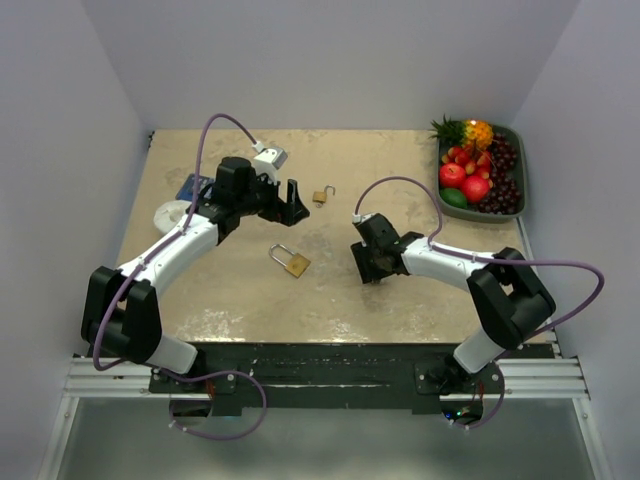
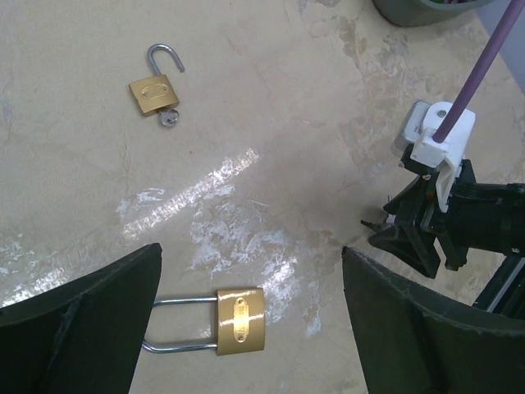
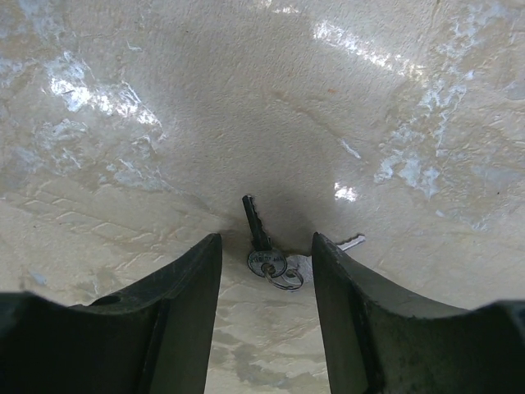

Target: Unlock with the key

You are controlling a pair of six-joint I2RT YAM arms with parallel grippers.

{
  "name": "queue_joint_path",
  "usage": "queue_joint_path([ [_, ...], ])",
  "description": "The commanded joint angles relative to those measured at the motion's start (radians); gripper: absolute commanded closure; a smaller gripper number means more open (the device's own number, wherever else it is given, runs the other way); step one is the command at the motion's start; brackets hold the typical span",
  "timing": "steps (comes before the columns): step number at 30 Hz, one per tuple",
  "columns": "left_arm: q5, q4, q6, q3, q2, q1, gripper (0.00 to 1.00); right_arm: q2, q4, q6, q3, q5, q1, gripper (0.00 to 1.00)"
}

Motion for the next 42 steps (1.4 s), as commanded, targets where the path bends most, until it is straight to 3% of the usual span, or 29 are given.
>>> queue_joint_path([
  [1, 0.027, 0.040, -0.018, 0.008, -0.020, 0.001, 0.06, -0.003, -0.001, -0.001, 0.014, 0.003, -0.001, 0.50],
  [10, 0.034, 0.042, -0.021, 0.008, -0.024, 0.001, 0.06, -0.018, 0.017, 0.012, -0.001, -0.034, -0.001, 0.67],
  [16, 0.048, 0.047, -0.028, 0.006, -0.024, -0.001, 0.06, -0.018, 0.076, 0.033, -0.012, -0.116, 0.000, 0.88],
  [27, 0.060, 0.057, -0.039, 0.000, -0.021, -0.001, 0.06, 0.026, 0.169, 0.056, 0.063, -0.163, 0.037, 0.97],
  [30, 0.059, 0.056, -0.039, 0.000, -0.020, -0.001, 0.06, 0.017, 0.156, 0.074, 0.097, -0.143, 0.048, 0.94],
  [33, 0.059, 0.057, -0.040, -0.001, -0.023, -0.001, 0.06, -0.048, 0.131, 0.094, 0.082, -0.088, 0.051, 0.80],
  [34, 0.060, 0.057, -0.042, -0.001, -0.023, -0.001, 0.06, -0.070, 0.123, 0.111, 0.072, -0.083, 0.048, 0.65],
  [37, 0.076, 0.067, -0.062, -0.004, -0.023, -0.001, 0.06, -0.161, 0.122, 0.152, 0.013, -0.025, 0.043, 0.42],
  [42, 0.096, 0.077, -0.079, -0.009, -0.026, -0.007, 0.06, -0.273, 0.137, 0.291, -0.115, -0.031, -0.018, 0.35],
])
